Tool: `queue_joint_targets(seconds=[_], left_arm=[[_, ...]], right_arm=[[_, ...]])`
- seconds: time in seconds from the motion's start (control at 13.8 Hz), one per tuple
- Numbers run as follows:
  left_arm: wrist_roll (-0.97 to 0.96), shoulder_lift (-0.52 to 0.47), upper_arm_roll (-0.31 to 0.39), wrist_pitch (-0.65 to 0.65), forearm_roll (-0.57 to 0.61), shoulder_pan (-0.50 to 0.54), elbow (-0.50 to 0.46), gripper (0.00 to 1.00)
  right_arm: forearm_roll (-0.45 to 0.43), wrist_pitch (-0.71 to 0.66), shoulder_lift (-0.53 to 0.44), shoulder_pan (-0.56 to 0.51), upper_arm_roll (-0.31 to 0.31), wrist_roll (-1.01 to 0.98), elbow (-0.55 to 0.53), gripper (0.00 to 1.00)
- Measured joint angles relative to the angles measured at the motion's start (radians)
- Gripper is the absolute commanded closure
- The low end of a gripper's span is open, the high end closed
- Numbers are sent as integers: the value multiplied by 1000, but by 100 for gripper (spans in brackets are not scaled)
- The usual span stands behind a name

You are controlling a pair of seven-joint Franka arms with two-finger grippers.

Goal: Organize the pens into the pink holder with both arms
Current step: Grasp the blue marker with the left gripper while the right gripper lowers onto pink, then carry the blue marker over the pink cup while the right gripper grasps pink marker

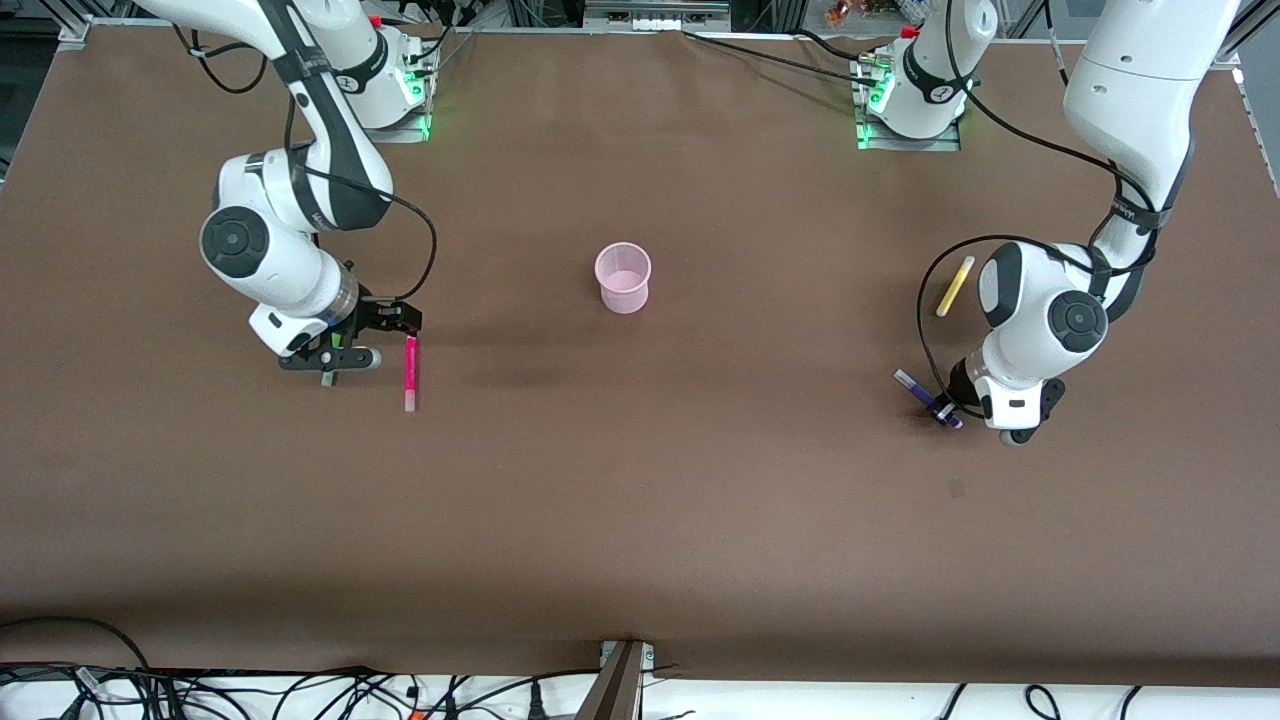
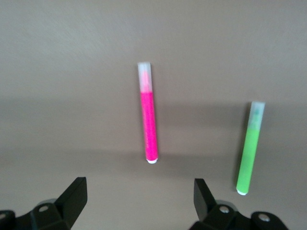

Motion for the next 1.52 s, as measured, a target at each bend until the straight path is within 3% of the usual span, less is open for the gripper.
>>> queue_joint_targets(seconds=[0.29, 0.43, 0.58, 0.8, 1.01, 1.23, 1.52], left_arm=[[-224, -137, -55, -141, 0, -94, 15, 100], [-412, -183, -67, -173, 3, -197, 16, 100], [-647, -198, -69, -238, 77, -316, 33, 100], [-955, -195, -73, -317, 209, -457, 80, 100], [-1146, -189, -73, -379, 309, -567, 108, 100], [-1277, -147, -73, -522, 413, -671, 210, 100], [-1389, -47, -71, -649, 526, -783, 358, 100]], right_arm=[[0, 91, 56, 0, 0, 5, -43, 21], [1, 137, 83, -1, -1, 7, -52, 22], [1, 194, 114, -1, -1, 10, -53, 24], [1, 249, 156, -1, -1, 12, -54, 48], [1, 254, 162, -1, -1, 13, -53, 76], [1, 254, 161, -1, -1, 14, -53, 100], [1, 233, 159, -1, -1, 14, -42, 100]])
